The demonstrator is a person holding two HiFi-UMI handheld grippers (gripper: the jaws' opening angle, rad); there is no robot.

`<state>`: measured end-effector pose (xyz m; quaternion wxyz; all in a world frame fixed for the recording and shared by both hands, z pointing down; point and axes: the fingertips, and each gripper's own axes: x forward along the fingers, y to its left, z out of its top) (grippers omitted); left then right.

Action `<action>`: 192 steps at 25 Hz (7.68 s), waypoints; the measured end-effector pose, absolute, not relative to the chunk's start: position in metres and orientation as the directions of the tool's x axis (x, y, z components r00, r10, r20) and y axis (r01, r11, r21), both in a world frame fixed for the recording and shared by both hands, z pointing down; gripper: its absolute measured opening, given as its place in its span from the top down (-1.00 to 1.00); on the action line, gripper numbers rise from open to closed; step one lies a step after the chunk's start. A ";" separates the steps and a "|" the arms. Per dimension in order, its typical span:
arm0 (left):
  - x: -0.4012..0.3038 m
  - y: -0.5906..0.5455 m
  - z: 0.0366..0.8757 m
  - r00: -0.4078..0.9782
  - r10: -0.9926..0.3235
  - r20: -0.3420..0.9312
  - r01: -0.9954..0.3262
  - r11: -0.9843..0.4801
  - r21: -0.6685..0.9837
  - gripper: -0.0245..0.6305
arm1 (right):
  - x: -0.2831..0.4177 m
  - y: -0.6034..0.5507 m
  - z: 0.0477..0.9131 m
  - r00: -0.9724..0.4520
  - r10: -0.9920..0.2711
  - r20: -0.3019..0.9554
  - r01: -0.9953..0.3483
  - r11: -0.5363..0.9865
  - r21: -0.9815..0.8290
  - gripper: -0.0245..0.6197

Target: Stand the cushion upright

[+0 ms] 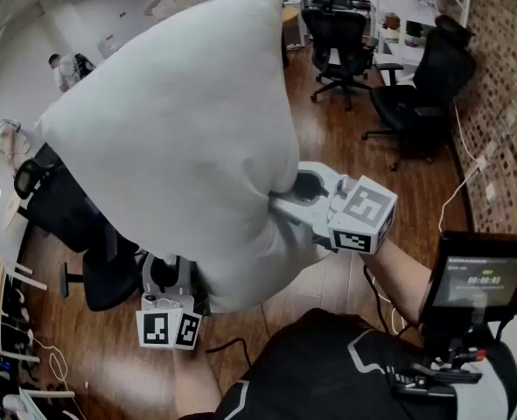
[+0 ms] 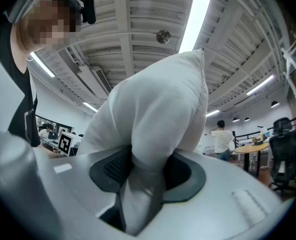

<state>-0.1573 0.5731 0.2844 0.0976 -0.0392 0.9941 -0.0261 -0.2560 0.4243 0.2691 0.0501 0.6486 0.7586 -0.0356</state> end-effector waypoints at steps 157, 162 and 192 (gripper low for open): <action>0.052 -0.800 0.459 0.451 -0.752 0.480 -0.413 -0.653 -0.635 0.17 | 0.113 -0.672 0.682 -0.647 -0.685 0.335 -0.443 -0.020 -0.896 0.15; 0.038 -0.786 0.449 0.398 -0.815 0.423 -0.488 -0.578 -0.654 0.18 | 0.129 -0.646 0.674 -0.603 -0.678 0.420 -0.528 -0.055 -0.848 0.14; -0.076 -0.551 0.412 0.576 -0.791 0.204 -0.799 -0.598 -0.064 0.61 | 0.123 -0.506 0.462 -0.440 -0.860 0.259 -0.873 0.343 -0.346 0.36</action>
